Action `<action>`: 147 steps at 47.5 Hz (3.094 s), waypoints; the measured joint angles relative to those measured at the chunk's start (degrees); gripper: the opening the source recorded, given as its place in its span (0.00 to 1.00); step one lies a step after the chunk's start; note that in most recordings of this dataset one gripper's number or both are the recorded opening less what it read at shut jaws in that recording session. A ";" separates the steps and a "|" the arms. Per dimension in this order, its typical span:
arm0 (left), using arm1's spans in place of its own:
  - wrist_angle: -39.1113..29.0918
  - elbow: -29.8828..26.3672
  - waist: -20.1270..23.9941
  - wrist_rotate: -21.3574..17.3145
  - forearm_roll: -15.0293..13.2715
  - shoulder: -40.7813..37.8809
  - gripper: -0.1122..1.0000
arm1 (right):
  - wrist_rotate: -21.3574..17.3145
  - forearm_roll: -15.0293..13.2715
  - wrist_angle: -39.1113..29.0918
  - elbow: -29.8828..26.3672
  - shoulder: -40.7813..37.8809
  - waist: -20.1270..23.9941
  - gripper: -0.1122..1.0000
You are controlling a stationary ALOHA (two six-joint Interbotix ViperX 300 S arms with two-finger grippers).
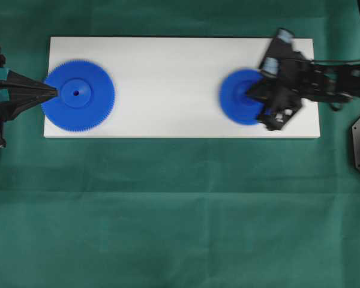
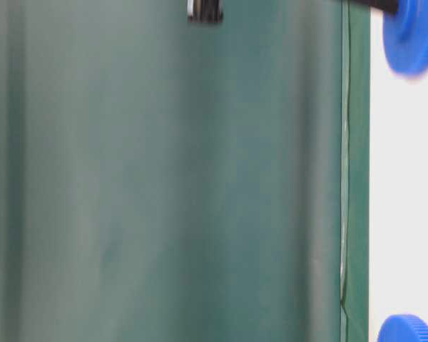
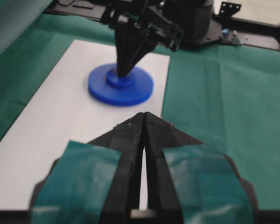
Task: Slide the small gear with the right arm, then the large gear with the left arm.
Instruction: 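Slide the right gear leftward with the right gripper toward the left gear, then hold the right gear pressed against the left gear's teeth, then slide the right gear back rightward to its starting spot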
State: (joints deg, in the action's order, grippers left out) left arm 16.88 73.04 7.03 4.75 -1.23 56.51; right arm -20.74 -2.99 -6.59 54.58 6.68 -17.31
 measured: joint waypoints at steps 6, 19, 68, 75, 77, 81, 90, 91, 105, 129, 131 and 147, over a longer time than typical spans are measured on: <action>0.00 0.26 0.00 0.09 0.00 0.00 0.10 | 0.00 -1.85 0.97 -8.17 -7.73 1.49 0.55; 0.00 1.05 0.00 0.00 0.09 0.26 0.10 | 0.18 -6.77 0.53 -25.66 -21.18 4.92 0.55; 0.00 2.46 0.00 1.23 0.00 2.81 0.10 | 0.00 -10.81 -2.90 -40.96 -30.32 7.56 0.55; 0.00 2.46 0.00 1.23 0.00 2.90 0.10 | -0.09 -10.81 -2.81 -40.96 -30.32 7.56 0.55; 0.00 2.46 0.00 1.14 0.00 2.90 0.10 | -0.09 -10.81 -2.90 -40.96 -30.32 7.56 0.55; 0.00 2.46 0.00 1.23 0.00 2.81 0.10 | -0.18 -10.72 -2.90 -41.04 -30.32 7.56 0.55; 0.00 2.46 0.00 1.23 0.00 2.90 0.10 | -0.70 -10.81 -2.90 -41.13 -30.32 7.56 0.55; 0.00 2.46 0.00 1.23 0.00 2.90 0.10 | -0.88 -10.81 -2.90 -41.22 -30.32 7.56 0.55; 0.00 2.46 0.00 1.23 0.00 2.81 0.10 | -2.29 -10.81 -2.72 -41.22 -30.41 7.38 0.55; 0.00 2.46 0.00 1.85 0.00 2.81 0.10 | -7.47 -10.81 -2.64 -30.23 -24.08 4.75 0.55; -0.09 2.46 0.00 1.85 0.00 2.90 0.10 | -8.35 -10.90 -2.64 -28.04 -22.59 4.22 0.55; 0.00 2.46 0.00 1.93 0.00 2.72 0.10 | -17.14 -10.99 -2.72 -9.84 -9.23 0.44 0.55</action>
State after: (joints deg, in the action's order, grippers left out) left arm 16.88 75.50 7.03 6.68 -1.23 59.24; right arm -37.88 -13.97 -9.32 44.74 -2.55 -16.88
